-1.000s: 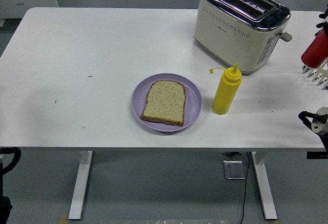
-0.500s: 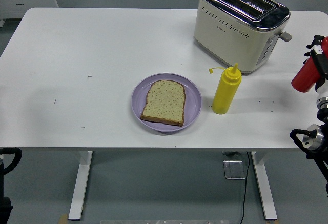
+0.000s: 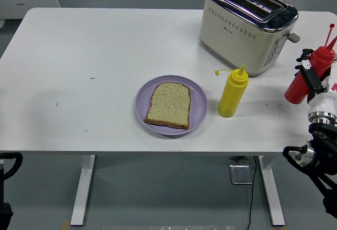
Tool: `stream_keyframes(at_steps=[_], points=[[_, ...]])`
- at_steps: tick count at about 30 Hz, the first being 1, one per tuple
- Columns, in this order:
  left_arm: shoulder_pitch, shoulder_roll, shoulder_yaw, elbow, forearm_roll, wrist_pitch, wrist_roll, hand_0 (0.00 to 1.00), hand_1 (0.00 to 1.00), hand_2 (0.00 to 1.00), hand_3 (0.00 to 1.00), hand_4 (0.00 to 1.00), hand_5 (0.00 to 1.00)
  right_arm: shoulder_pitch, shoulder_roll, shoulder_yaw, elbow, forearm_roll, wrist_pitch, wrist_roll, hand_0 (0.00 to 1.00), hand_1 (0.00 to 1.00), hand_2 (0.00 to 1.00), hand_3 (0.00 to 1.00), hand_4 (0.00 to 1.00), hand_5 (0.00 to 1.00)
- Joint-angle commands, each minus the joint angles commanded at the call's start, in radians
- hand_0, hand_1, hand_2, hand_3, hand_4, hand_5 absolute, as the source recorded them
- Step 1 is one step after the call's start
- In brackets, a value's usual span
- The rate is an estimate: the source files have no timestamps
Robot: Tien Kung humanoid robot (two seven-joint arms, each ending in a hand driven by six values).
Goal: Pick up the cup,pour liquid into bread,place the cup on the desk
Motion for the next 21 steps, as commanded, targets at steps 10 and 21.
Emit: stream_keyframes(at_steps=[10,21], points=[[-0.001,-0.001,-0.004,0.000,-0.001,0.000,0.000,0.777,0.799,0.812,0.726,0.634,0.998,0.029,0.039,-0.106,-0.064,0.046,0.000,0.009,0.235,0.279,0.350,0.399,0.287,0.173],[-0.003,-0.001,-0.005,0.000,0.000,0.000,-0.001,0.780,0.799,0.813,0.728,0.634,0.998,0.047,0.058,-0.129,-0.107,0.057,0.000,0.009,0.239,0.284,0.357,0.403,0.314,0.187]])
